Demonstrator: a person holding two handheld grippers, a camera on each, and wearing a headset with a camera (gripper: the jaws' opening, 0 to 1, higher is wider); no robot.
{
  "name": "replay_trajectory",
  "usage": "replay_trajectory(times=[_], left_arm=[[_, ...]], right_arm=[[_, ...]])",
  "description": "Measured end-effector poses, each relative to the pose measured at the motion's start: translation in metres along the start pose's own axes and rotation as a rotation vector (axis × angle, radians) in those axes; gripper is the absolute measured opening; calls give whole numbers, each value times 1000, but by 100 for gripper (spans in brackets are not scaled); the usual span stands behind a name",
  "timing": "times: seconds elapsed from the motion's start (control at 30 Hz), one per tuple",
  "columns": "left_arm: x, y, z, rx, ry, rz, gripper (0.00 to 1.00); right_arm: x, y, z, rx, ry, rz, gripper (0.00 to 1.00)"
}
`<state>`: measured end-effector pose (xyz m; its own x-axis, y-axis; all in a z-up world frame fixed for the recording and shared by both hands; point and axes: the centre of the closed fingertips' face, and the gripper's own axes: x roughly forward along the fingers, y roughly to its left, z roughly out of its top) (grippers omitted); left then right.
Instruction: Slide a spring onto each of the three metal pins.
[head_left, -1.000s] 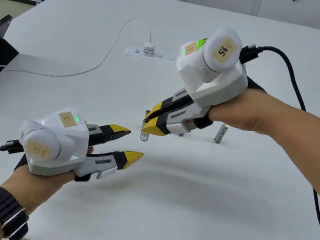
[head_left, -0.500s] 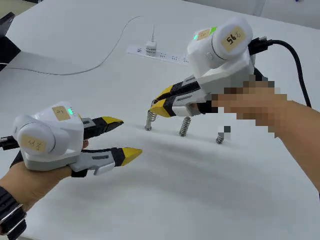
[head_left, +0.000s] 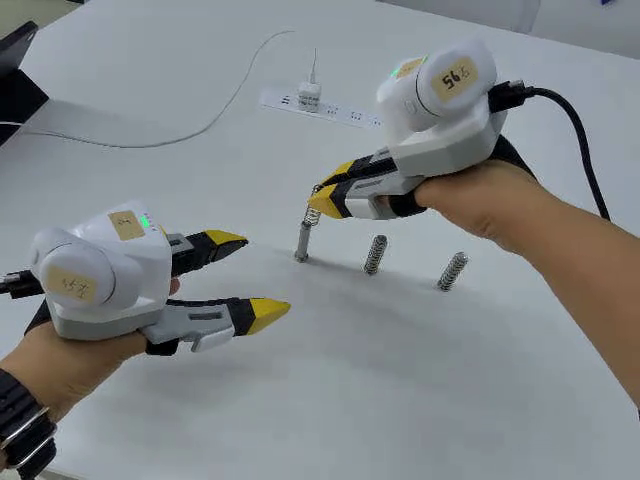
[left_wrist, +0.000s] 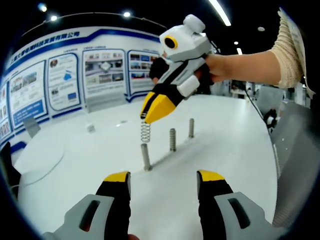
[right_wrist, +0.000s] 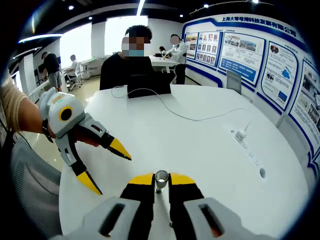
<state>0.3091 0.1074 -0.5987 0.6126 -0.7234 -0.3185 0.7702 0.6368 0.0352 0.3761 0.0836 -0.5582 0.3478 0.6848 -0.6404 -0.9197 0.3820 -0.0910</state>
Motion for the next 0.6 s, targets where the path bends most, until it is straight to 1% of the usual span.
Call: replay_trajectory(times=[0.07, 0.13, 0.4, 0.6], left_arm=[[0, 0, 0, -2, 0, 0, 54], [-1, 1, -1, -2, 1, 1, 55], [-1, 3, -1, -6, 2, 3, 55], [0, 3, -4, -8, 7, 4, 55]], right_arm=[[3, -1, -2, 6, 2, 6, 11], [4, 1, -2, 4, 6, 7, 11], [15, -3, -6, 9, 25, 21, 11], [26, -3, -16, 17, 51, 29, 11]])
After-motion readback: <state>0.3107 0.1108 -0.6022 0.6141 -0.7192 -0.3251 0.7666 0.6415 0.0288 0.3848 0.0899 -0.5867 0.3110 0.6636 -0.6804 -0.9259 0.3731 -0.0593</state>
